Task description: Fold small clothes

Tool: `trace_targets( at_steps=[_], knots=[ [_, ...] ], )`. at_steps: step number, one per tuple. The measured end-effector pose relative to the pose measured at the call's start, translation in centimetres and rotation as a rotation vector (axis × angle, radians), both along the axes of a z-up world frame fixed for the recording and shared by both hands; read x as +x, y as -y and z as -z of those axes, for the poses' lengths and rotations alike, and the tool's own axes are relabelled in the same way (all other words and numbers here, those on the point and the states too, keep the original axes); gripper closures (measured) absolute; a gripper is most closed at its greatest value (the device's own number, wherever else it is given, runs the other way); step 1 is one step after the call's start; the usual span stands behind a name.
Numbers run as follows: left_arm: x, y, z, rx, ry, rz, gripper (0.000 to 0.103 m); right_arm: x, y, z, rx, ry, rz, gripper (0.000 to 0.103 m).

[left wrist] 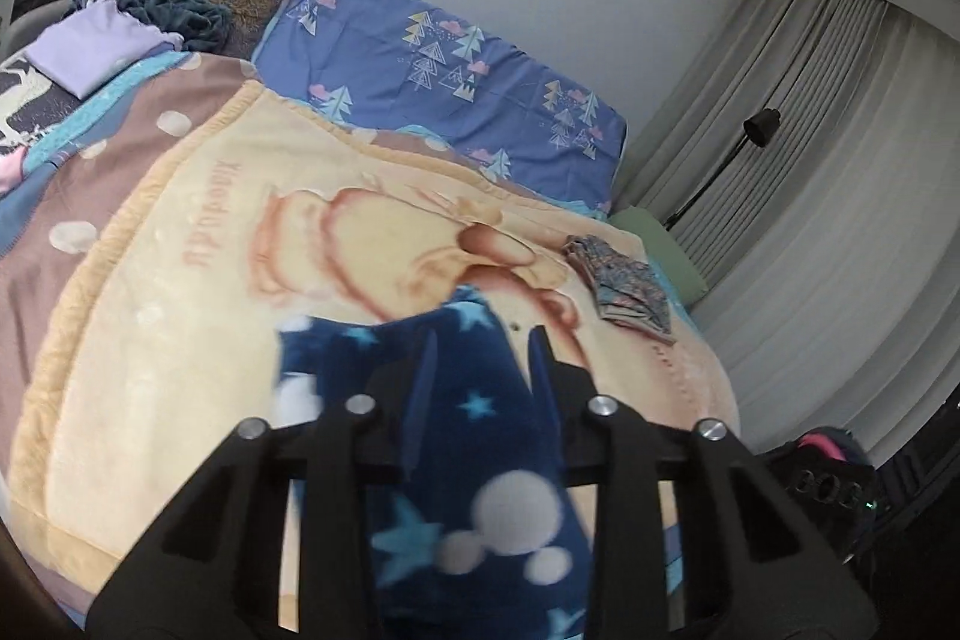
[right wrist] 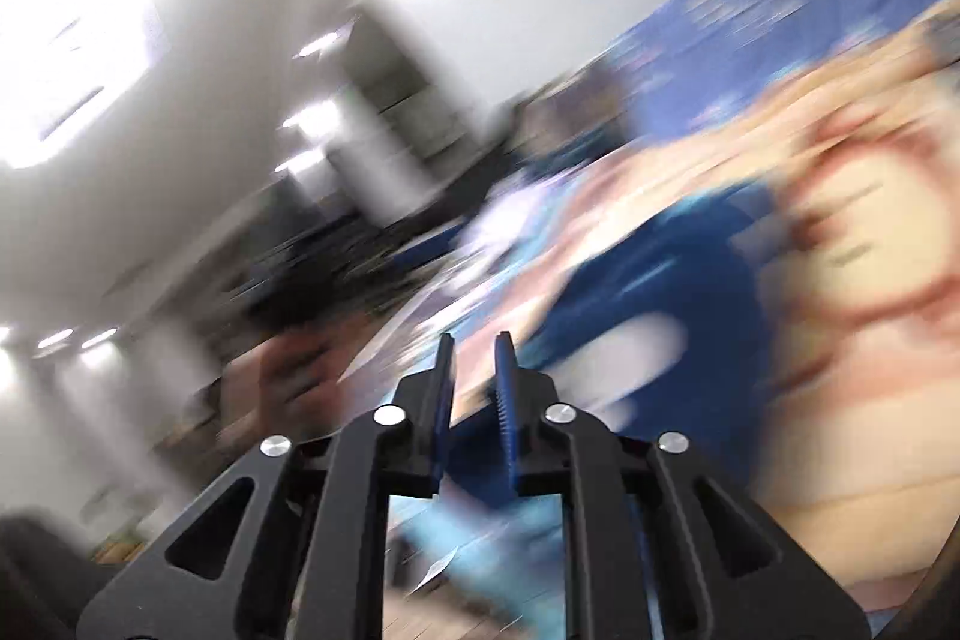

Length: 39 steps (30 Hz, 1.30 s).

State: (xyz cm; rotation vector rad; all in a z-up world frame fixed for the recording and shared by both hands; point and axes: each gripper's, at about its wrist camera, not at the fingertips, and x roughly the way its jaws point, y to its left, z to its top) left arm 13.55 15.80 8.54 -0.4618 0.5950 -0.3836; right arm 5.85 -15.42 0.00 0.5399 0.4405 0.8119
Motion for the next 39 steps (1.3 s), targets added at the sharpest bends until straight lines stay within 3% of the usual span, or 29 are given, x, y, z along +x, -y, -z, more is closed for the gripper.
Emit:
trace_targets(
  at_steps=[3,6,10,13,16,18,21,26,32,34,36,37,38,39],
  knots=[
    [1.9,3.8,0.2,-0.007,-0.037,-0.016,0.074,3.1,0.3,-0.9,-0.028,-0.061,0.139,0.088],
    [4.1,5.9,2.1,0.065,-0.075,-0.073,0.073,6.7,-1.2,-0.6,-0.068,-0.164,0.209,0.085],
    [6.0,5.4,7.5,0.12,-0.171,-0.119,0.073,9.6,-3.9,2.1,-0.152,-0.232,0.195,0.085],
    [5.9,4.0,11.3,0.122,-0.185,-0.17,0.074,12.2,-6.8,4.8,-0.201,-0.273,0.152,0.078],
    [5.8,2.7,14.3,0.099,-0.18,-0.179,0.074,12.8,-8.1,7.6,-0.234,-0.281,0.149,0.081],
    [5.4,2.4,15.0,0.084,-0.153,-0.168,0.074,12.5,-8.2,7.9,-0.249,-0.268,0.171,0.088],
    [4.8,2.3,15.5,0.069,-0.107,-0.177,0.074,12.5,-8.6,8.2,-0.295,-0.236,0.189,0.088],
    [4.5,0.8,16.4,-0.047,-0.082,-0.155,0.075,13.3,-8.5,9.2,-0.287,-0.236,0.178,0.092],
    [4.7,0.7,16.5,-0.047,-0.09,-0.14,0.075,13.6,-8.8,9.1,-0.296,-0.247,0.177,0.091],
    [5.0,0.7,16.1,-0.049,-0.121,-0.121,0.076,14.0,-8.3,8.7,-0.258,-0.276,0.134,0.088],
    [5.0,0.3,15.3,-0.08,-0.158,-0.096,0.074,13.6,-7.7,7.6,-0.25,-0.282,0.089,0.074],
    [4.5,-0.1,14.6,-0.106,-0.169,-0.082,0.061,13.0,-7.3,6.9,-0.264,-0.269,0.082,0.069],
    [3.8,-0.5,14.1,-0.129,-0.163,-0.075,0.05,12.3,-6.8,6.2,-0.277,-0.25,0.085,0.051],
    [2.8,-1.0,13.4,-0.142,-0.145,-0.076,0.029,11.4,-6.2,5.5,-0.302,-0.223,0.097,0.029]
  ],
)
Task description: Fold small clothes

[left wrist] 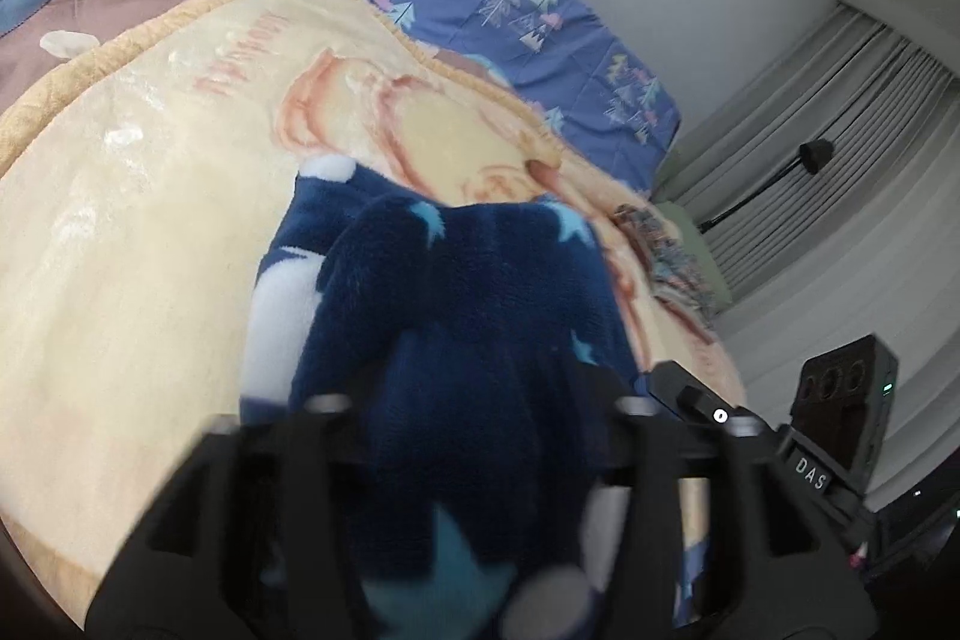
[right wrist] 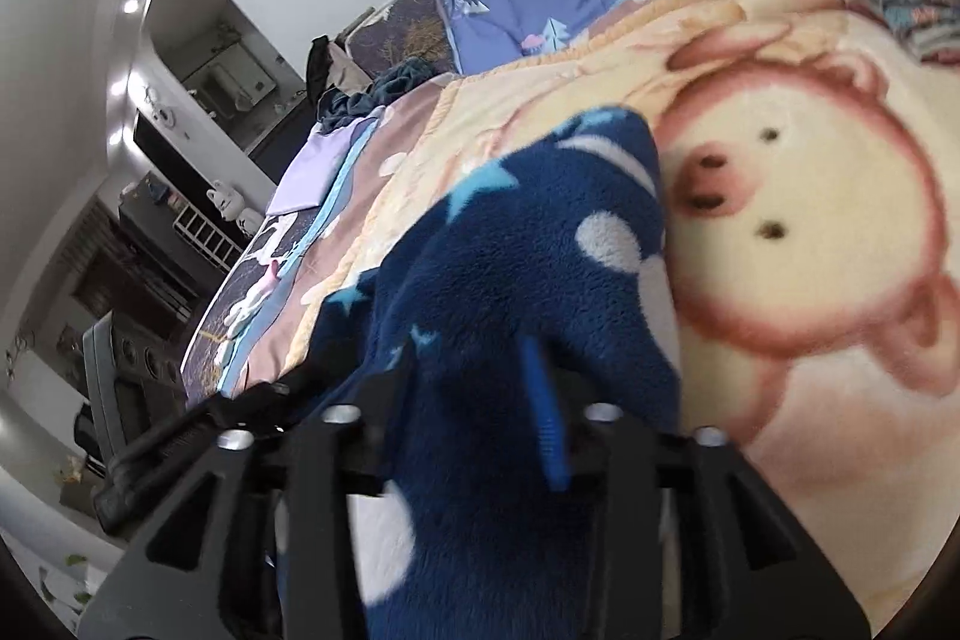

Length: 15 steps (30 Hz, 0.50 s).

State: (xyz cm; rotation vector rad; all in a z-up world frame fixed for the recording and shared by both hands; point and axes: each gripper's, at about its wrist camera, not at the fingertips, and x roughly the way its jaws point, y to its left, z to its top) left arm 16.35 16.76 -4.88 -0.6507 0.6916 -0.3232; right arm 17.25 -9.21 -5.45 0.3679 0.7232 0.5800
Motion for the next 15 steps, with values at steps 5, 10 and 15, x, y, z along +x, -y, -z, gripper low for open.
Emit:
trace_targets(
  at_steps=[5,10,15],
  knots=[
    [-1.9,-0.7,-0.4,0.135,-0.071,-0.011,0.018,-1.6,2.7,0.3,-0.047,-0.033,-0.04,0.021],
    [-2.1,-2.6,2.7,0.031,-0.183,-0.011,0.011,-0.9,3.5,4.0,0.078,-0.236,-0.136,0.019],
    [-1.2,-4.1,5.5,-0.181,-0.271,0.034,0.005,0.0,3.8,6.1,0.164,-0.323,-0.175,0.011]
  ],
)
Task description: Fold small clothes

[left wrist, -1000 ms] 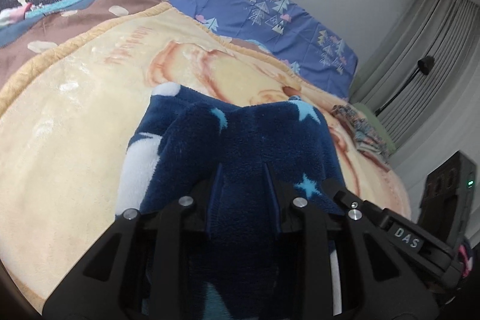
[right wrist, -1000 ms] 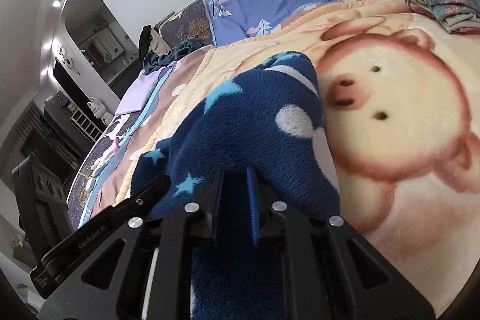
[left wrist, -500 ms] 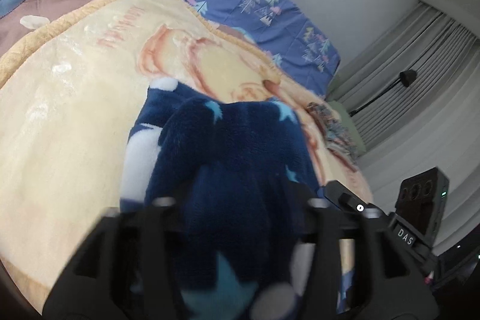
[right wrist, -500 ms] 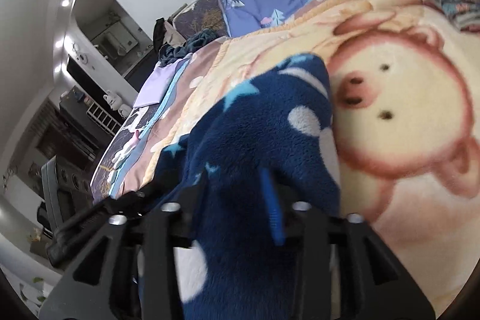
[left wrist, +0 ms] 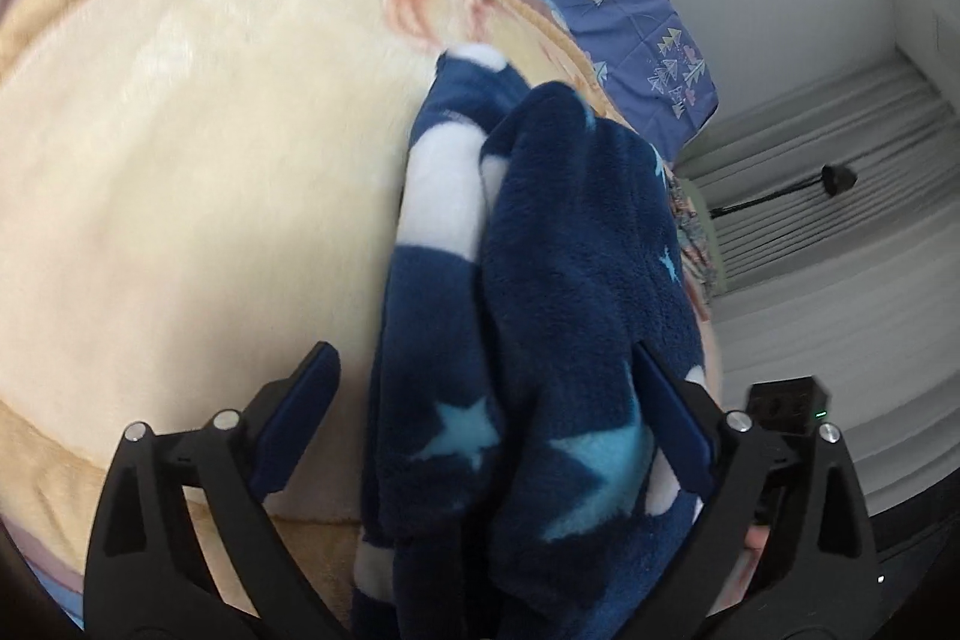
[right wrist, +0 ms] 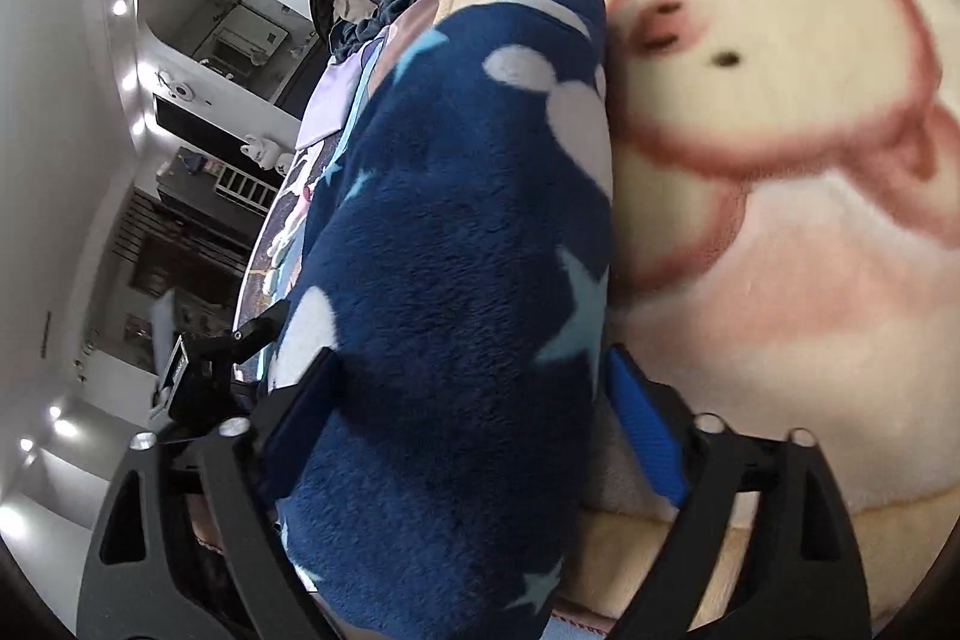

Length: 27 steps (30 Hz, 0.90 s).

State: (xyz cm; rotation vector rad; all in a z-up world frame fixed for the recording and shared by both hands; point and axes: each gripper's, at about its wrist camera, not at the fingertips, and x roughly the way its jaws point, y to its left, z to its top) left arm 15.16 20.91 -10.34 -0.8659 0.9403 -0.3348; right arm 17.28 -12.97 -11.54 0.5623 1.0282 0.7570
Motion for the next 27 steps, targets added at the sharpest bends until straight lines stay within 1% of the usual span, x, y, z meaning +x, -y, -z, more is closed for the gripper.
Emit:
trace_targets(
  at_steps=[1,2,4,6,8,10,13,14,16,18,20,22,23,24,25,27],
  knots=[
    [0.3,-0.3,0.7,-0.062,-0.021,0.013,0.005,0.3,0.1,0.3,0.02,-0.02,-0.009,0.01],
    [0.6,-0.5,1.3,-0.107,-0.035,0.026,0.005,0.7,0.1,0.4,0.039,-0.04,-0.019,0.009],
    [1.2,-0.7,2.3,-0.165,-0.054,0.049,0.003,1.5,0.1,1.2,0.084,-0.093,-0.046,0.008],
    [1.6,-0.6,2.6,-0.179,-0.057,0.078,0.002,2.2,0.0,1.8,0.106,-0.123,-0.068,0.004],
    [2.3,-0.4,2.8,-0.195,-0.064,0.105,0.002,3.1,-0.3,2.3,0.128,-0.156,-0.094,0.001],
    [3.1,-0.2,2.9,-0.211,-0.07,0.142,0.002,4.0,-0.7,2.7,0.152,-0.182,-0.117,0.001],
    [4.7,0.7,3.0,-0.249,-0.083,0.226,0.002,5.3,-1.4,2.4,0.162,-0.192,-0.141,0.001],
    [5.2,1.1,3.1,-0.246,-0.092,0.251,0.002,5.8,-1.7,2.4,0.164,-0.199,-0.153,0.001],
    [6.3,2.5,3.0,-0.191,-0.116,0.301,0.002,6.5,-2.3,2.5,0.161,-0.209,-0.164,0.001],
    [6.9,3.3,3.1,-0.158,-0.126,0.317,0.002,7.2,-2.7,2.6,0.16,-0.21,-0.16,0.001],
    [7.6,3.6,3.4,-0.155,-0.131,0.318,0.002,7.5,-2.9,2.7,0.168,-0.206,-0.149,0.001],
    [7.7,3.6,3.6,-0.165,-0.117,0.309,0.003,7.5,-3.1,2.7,0.174,-0.182,-0.139,0.001],
    [7.6,3.7,3.6,-0.158,-0.104,0.305,0.005,7.4,-3.2,2.5,0.17,-0.172,-0.131,0.002],
    [7.4,3.8,3.5,-0.142,-0.092,0.301,0.012,7.2,-3.2,2.5,0.157,-0.162,-0.1,0.007],
    [7.2,3.7,3.4,-0.137,-0.084,0.288,0.022,6.8,-3.1,2.3,0.141,-0.155,-0.069,0.01],
    [6.7,3.3,3.0,-0.152,-0.087,0.261,0.032,5.7,-3.0,1.3,0.104,-0.116,-0.031,0.025]
  ],
)
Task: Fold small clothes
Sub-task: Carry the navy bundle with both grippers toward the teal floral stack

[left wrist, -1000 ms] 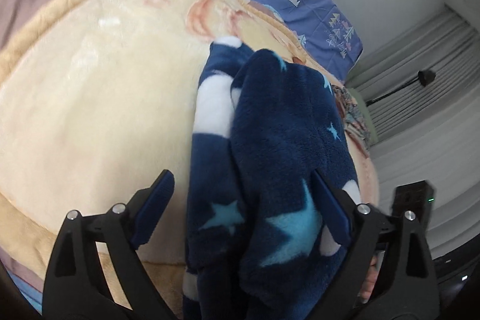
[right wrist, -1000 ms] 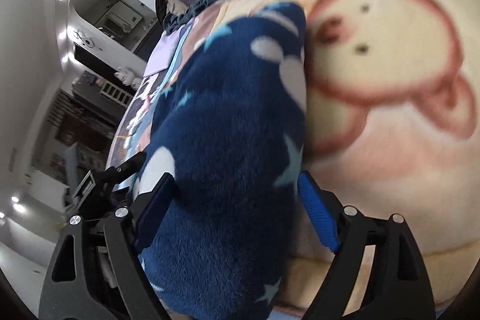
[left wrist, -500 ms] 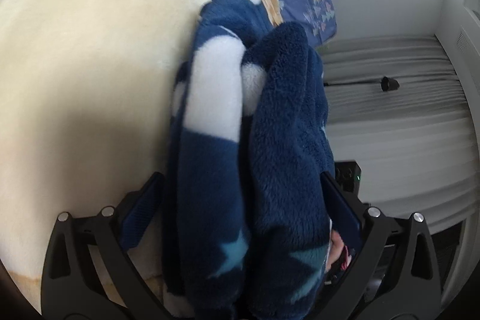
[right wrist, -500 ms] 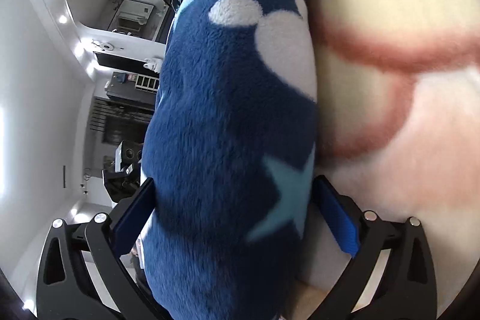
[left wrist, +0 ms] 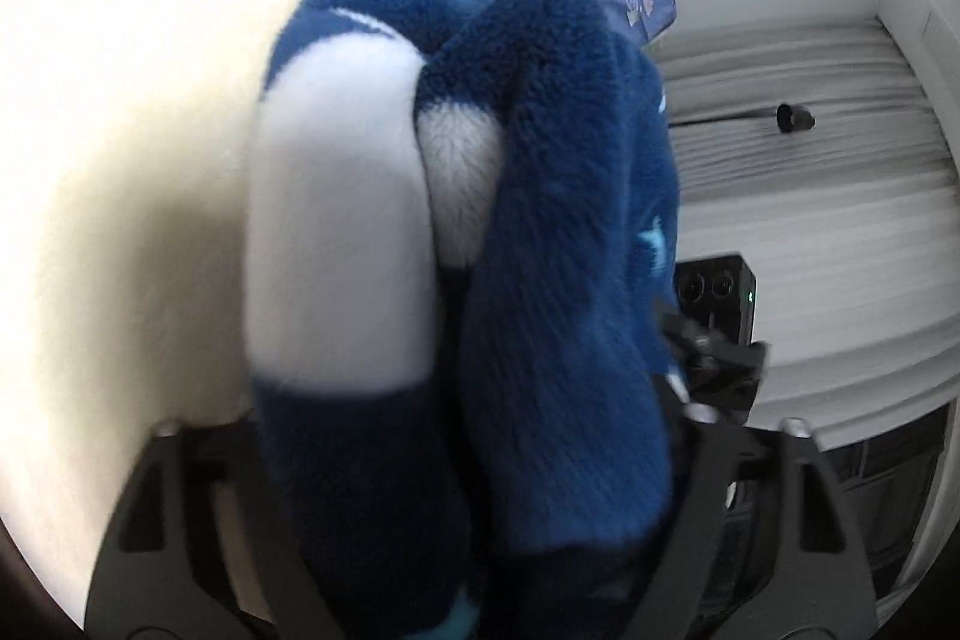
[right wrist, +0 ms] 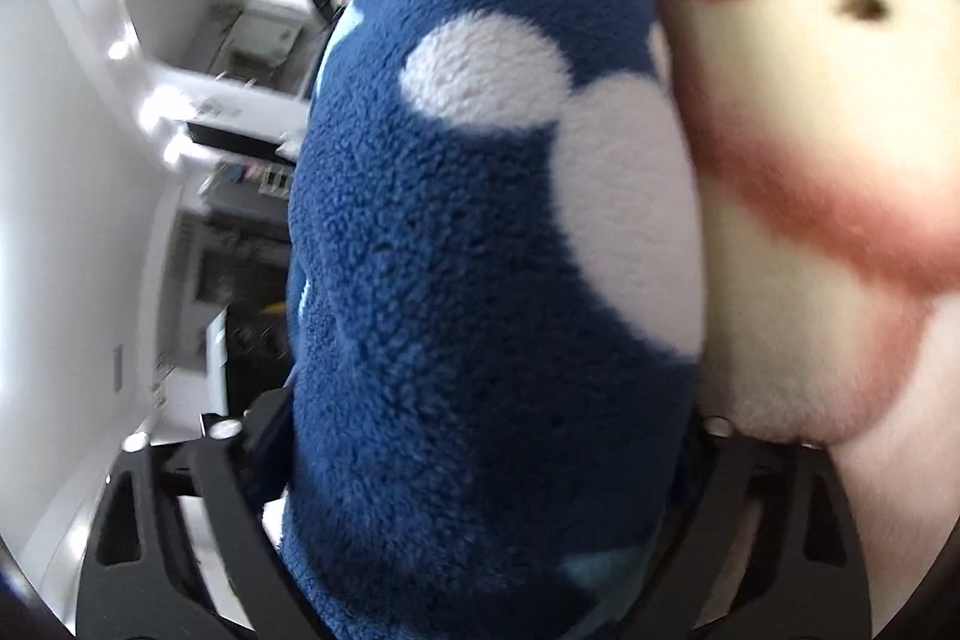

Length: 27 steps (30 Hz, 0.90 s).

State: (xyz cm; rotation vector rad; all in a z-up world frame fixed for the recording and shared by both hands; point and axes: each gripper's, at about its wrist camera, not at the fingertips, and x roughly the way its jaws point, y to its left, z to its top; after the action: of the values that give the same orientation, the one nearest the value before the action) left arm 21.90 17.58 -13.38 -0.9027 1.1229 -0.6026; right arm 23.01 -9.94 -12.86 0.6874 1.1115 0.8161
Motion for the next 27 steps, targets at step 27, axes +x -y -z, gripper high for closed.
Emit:
trace_targets(
  at_steps=[27],
  knots=[
    [-3.9,7.7,-10.0,0.081,0.157,0.08,0.036,-7.3,10.0,-8.0,0.055,0.188,0.113,0.036]
  ],
)
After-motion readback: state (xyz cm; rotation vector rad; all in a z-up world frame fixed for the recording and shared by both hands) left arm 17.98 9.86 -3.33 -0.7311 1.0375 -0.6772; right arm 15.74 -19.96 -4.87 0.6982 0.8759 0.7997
